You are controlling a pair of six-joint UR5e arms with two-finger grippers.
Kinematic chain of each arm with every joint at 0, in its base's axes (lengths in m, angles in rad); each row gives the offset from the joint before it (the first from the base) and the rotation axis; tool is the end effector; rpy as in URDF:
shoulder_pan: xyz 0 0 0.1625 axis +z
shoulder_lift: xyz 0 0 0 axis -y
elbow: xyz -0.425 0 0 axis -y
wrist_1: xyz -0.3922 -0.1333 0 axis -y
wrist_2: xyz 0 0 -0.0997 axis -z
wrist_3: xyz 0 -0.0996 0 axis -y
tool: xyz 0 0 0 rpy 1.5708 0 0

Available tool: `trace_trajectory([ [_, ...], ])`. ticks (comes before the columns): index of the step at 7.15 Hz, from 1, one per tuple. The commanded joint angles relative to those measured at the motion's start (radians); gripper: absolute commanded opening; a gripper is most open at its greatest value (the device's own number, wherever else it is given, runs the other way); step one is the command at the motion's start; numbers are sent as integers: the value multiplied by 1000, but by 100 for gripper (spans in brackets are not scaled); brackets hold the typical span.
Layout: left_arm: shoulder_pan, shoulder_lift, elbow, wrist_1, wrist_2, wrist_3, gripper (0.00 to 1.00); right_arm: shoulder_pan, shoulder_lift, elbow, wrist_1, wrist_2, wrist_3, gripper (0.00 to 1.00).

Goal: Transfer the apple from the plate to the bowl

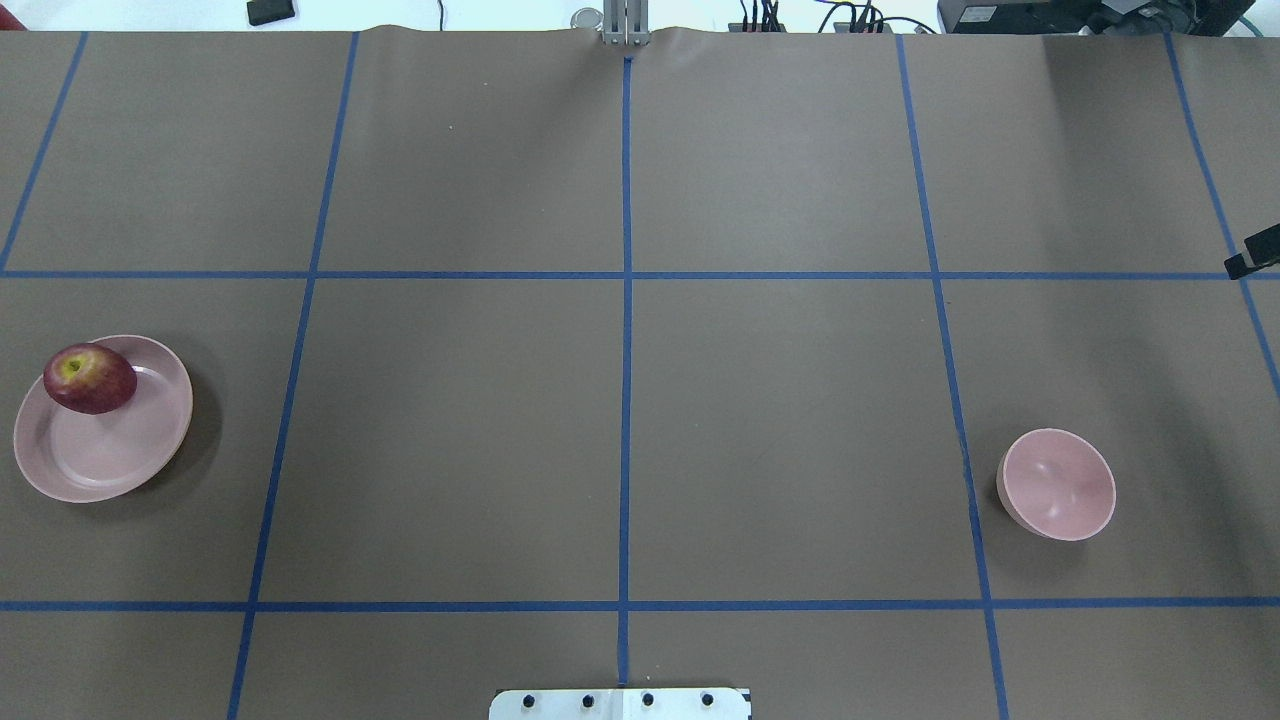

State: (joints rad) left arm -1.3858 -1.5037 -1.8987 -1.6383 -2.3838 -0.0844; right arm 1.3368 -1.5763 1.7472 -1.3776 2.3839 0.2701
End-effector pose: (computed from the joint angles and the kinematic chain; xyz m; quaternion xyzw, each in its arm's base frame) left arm 0.0260 -0.4701 0.5181 0.0964 0.4067 0.1101 0.9018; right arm -0.0570 -0.5021 0.5493 0.0640 -0.4181 -0.0553 0.9045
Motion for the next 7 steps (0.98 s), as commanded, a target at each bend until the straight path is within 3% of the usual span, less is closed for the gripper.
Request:
trace_trajectory([
  [1,2,14,3,-32,6,-3,98,-2,-1,2,0,0,0,100],
  [7,1,20,3,-40,29,-2,98,-27,-2,12,2,-20,-2,100],
])
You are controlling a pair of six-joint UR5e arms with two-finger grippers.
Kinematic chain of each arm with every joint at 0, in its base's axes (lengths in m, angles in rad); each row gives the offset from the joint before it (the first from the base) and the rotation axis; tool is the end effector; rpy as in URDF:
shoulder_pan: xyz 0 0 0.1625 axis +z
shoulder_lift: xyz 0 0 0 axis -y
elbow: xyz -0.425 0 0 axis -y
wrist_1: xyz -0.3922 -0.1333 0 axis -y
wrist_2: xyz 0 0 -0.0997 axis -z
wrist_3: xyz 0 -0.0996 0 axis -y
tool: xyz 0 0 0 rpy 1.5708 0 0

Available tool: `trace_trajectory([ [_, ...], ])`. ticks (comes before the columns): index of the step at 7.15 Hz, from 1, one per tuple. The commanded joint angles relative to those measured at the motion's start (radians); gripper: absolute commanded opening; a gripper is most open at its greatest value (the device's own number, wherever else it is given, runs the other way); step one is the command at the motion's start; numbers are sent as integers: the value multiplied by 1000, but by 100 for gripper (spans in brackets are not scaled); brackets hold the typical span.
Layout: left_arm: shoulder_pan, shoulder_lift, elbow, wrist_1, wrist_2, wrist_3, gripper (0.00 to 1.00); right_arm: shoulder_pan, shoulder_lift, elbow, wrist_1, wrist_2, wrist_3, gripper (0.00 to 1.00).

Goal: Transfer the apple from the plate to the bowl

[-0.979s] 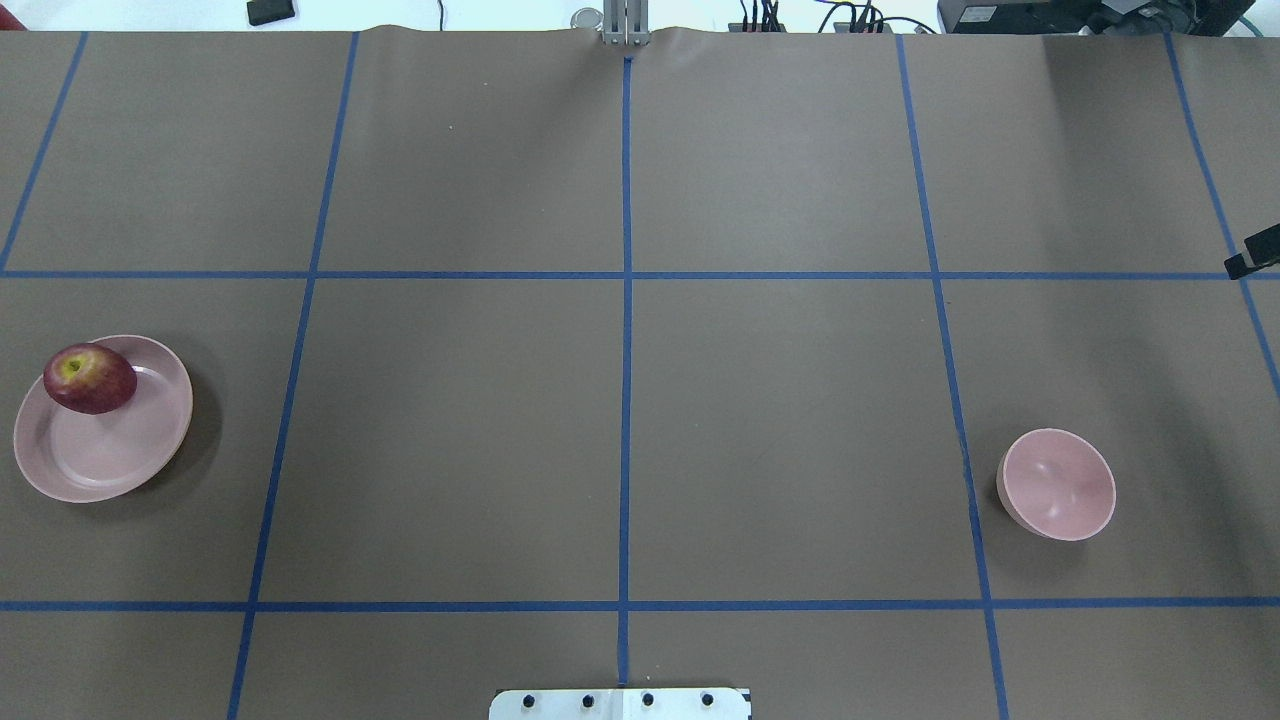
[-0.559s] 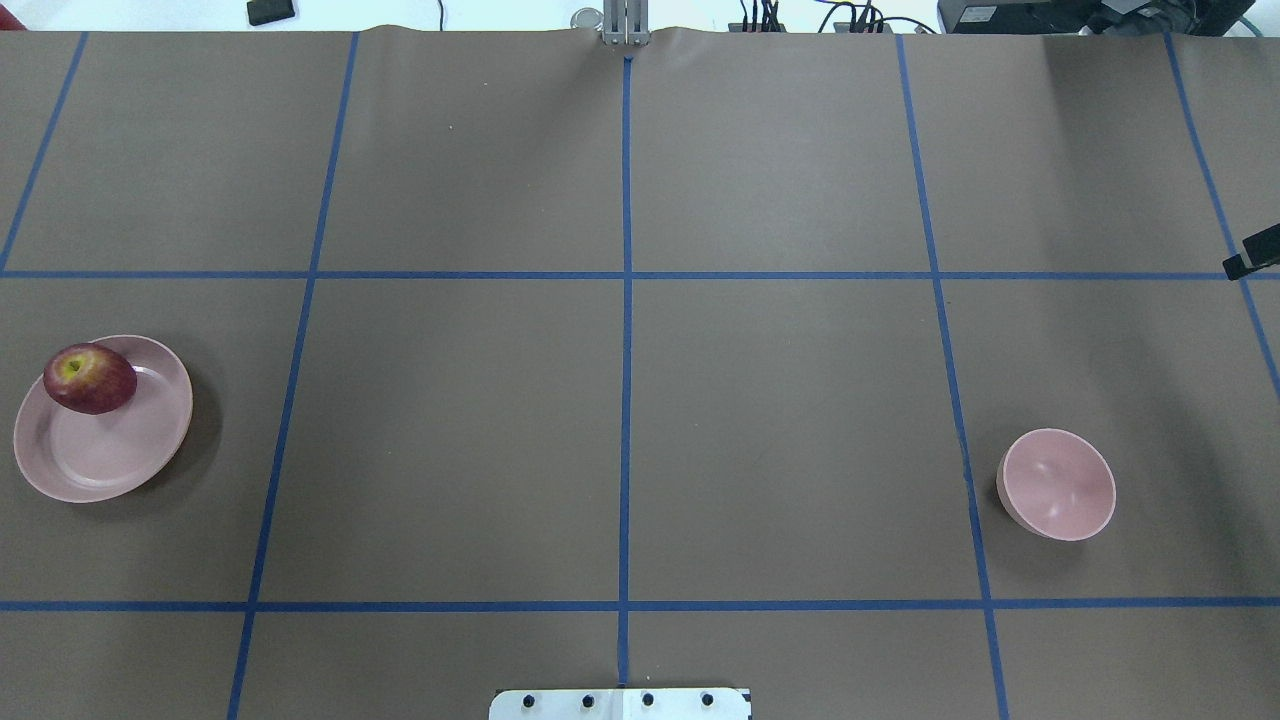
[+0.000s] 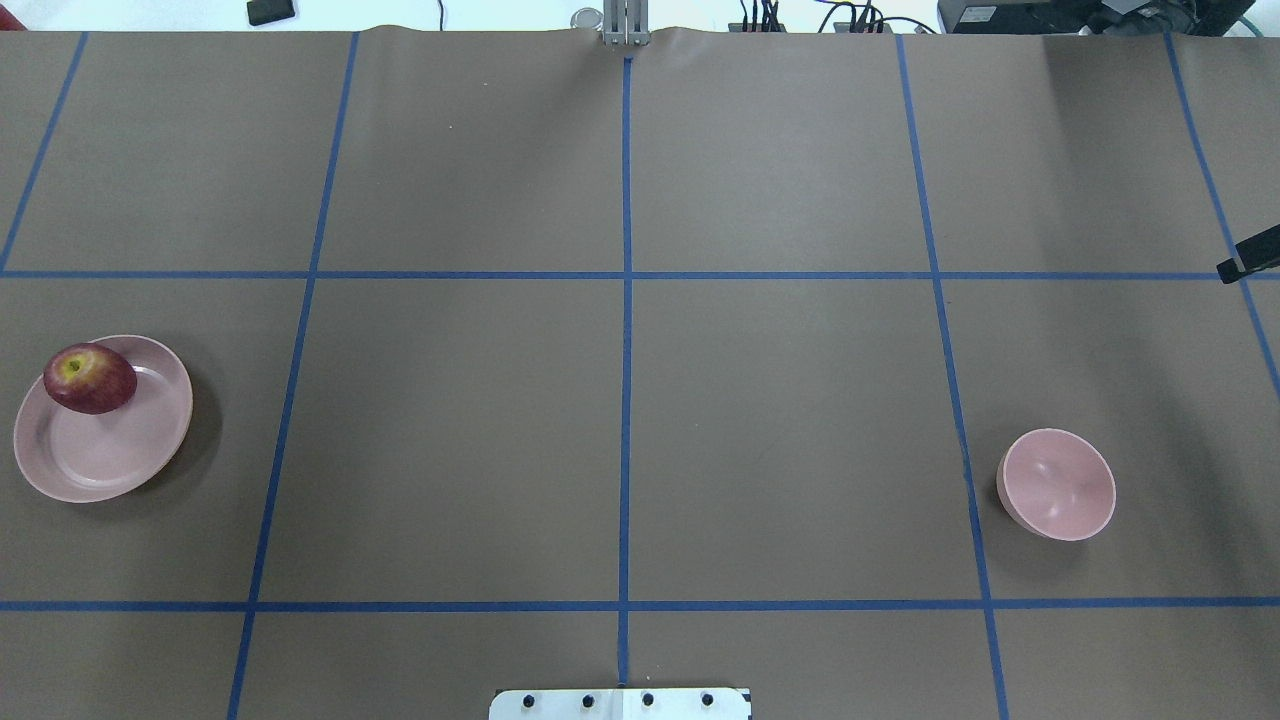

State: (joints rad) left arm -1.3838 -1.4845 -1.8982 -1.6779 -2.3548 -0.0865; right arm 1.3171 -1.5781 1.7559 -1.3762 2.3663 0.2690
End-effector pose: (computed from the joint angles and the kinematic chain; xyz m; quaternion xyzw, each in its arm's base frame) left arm 0.0240 -0.4657 0.5245 0.1073 0.3946 0.1118 0.9057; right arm -0.0656 -0.5007 0.5468 0.0665 -0.4118 -0.0648 0.9065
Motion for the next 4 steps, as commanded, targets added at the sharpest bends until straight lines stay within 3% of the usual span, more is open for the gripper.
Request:
trace_trajectory([
  [1,-1,0,1,0,0,-1,98,-9,-5,10,2,-1,-1,100],
  [4,-1,0,1,0,0,-2,98,-18,-16,13,25,-1,6,100],
])
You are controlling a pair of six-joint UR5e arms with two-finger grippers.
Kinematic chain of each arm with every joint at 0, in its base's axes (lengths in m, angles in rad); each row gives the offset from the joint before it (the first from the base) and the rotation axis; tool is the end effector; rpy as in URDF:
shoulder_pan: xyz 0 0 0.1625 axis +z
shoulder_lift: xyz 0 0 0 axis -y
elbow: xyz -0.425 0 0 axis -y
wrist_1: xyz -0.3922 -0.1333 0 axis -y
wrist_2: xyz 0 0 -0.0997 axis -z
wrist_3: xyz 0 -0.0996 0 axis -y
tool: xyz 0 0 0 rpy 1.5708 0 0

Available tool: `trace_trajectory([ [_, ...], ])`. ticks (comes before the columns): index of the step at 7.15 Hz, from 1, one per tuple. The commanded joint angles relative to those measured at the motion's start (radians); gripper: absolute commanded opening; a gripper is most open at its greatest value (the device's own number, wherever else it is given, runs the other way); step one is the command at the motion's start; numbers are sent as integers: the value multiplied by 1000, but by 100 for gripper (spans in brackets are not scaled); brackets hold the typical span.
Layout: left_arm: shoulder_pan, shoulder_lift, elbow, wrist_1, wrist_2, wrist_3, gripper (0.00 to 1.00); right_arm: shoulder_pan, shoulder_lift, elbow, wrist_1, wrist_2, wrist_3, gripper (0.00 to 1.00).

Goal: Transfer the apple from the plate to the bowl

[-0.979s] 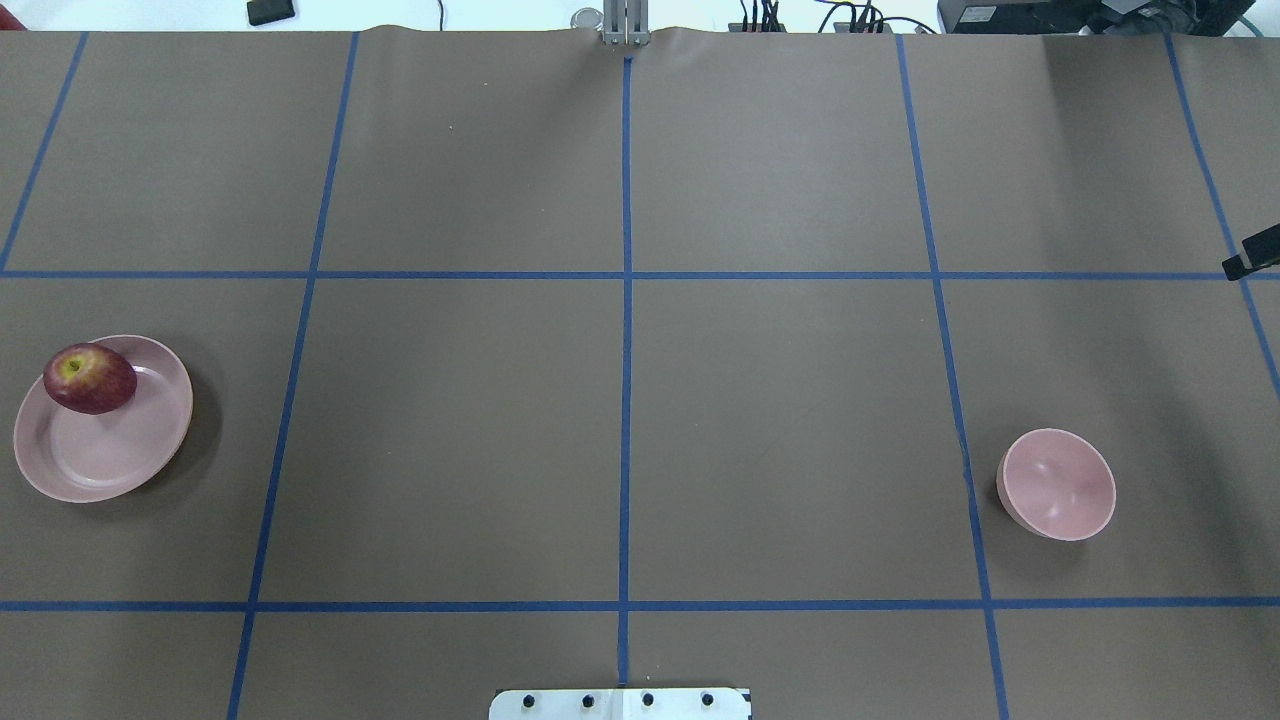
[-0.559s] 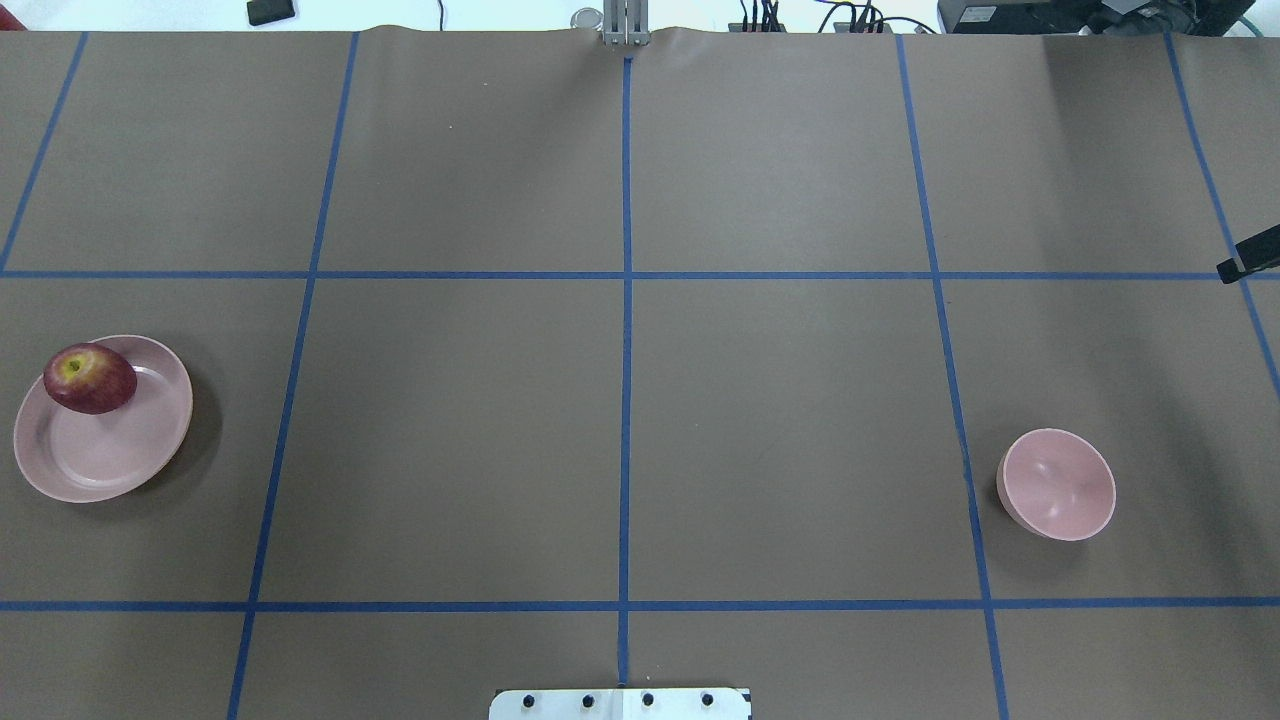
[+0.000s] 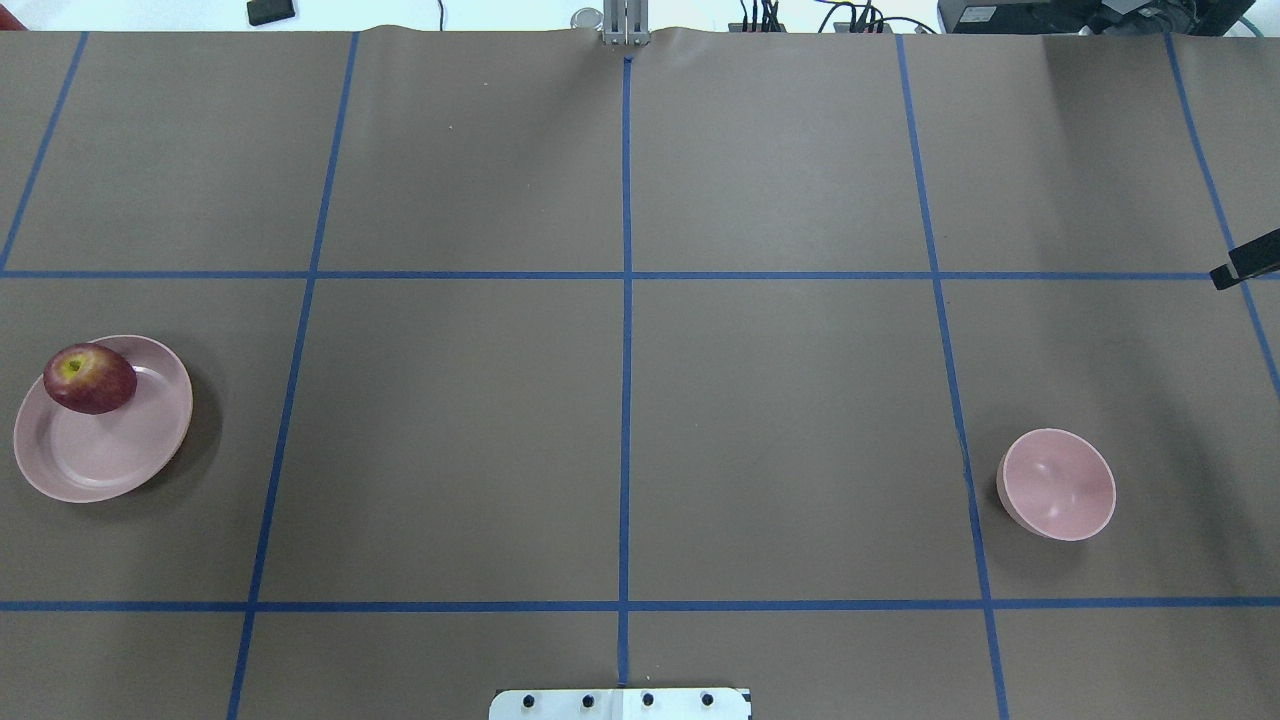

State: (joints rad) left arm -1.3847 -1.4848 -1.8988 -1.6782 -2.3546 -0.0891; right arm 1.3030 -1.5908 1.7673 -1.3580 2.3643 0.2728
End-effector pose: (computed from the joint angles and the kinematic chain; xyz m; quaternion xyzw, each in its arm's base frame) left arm 0.0236 -0.4658 0.5241 0.1075 0.3946 0.1104 0.9058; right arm -0.0713 -0.4952 0.5453 0.0707 -0.4130 -0.0725 0.9051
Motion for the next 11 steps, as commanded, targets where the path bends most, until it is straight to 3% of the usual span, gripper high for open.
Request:
trace_trajectory([
  [1,-1,1,1,0,0,0,98,-7,-5,1,11,0,2,100],
  [11,-2,3,4,0,-2,-1,98,-31,-11,29,13,1,5,100],
])
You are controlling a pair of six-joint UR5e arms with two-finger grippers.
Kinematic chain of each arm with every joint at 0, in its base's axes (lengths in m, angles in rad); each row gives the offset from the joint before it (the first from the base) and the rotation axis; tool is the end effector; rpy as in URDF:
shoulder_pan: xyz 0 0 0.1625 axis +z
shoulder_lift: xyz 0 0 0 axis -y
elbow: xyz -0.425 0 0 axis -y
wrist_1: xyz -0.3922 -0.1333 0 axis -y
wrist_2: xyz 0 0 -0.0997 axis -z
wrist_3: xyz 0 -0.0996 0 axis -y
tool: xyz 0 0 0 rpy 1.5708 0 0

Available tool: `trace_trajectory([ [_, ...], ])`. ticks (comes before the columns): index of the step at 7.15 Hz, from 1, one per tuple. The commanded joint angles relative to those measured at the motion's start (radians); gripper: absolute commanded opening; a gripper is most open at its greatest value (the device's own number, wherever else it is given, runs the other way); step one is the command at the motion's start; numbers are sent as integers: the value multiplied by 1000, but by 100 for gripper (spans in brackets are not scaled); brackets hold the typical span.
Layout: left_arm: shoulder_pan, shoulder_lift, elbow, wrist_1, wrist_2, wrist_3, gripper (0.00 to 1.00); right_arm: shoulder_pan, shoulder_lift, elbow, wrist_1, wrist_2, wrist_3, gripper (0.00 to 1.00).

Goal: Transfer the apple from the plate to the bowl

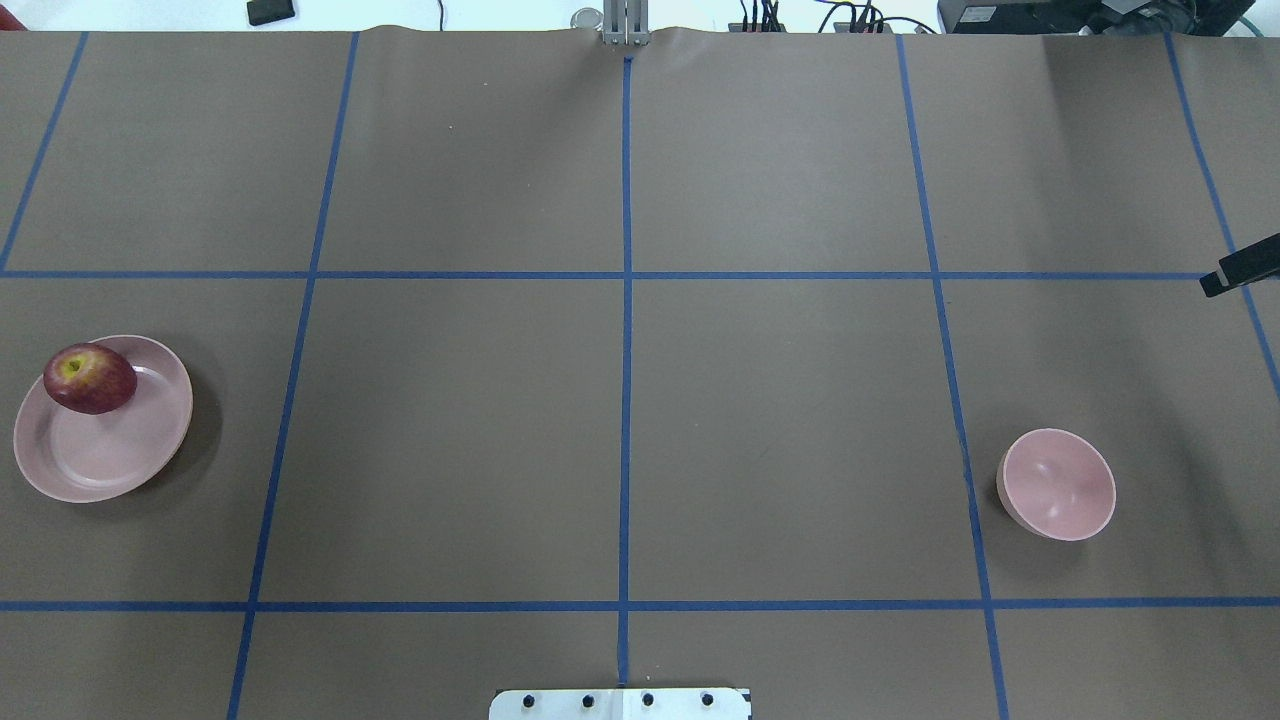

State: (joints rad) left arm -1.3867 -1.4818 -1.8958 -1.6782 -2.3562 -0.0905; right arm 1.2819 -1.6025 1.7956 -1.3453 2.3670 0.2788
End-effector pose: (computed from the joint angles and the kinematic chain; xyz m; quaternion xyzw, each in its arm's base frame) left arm 0.0226 -0.4649 0.5269 0.1048 0.3951 0.1079 0.9062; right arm -0.0803 -0.4882 0.5351 0.0777 -0.4177 -0.0851 0.9013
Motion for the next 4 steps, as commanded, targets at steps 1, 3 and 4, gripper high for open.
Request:
trace_trajectory([
  [1,1,-2,3,0,0,0,98,-31,1,1,2,-9,-4,100],
  [3,2,-2,3,0,0,-2,98,-35,-1,5,0,-11,0,100],
  [4,2,-2,3,0,0,-2,98,-35,-10,5,0,-11,0,100],
])
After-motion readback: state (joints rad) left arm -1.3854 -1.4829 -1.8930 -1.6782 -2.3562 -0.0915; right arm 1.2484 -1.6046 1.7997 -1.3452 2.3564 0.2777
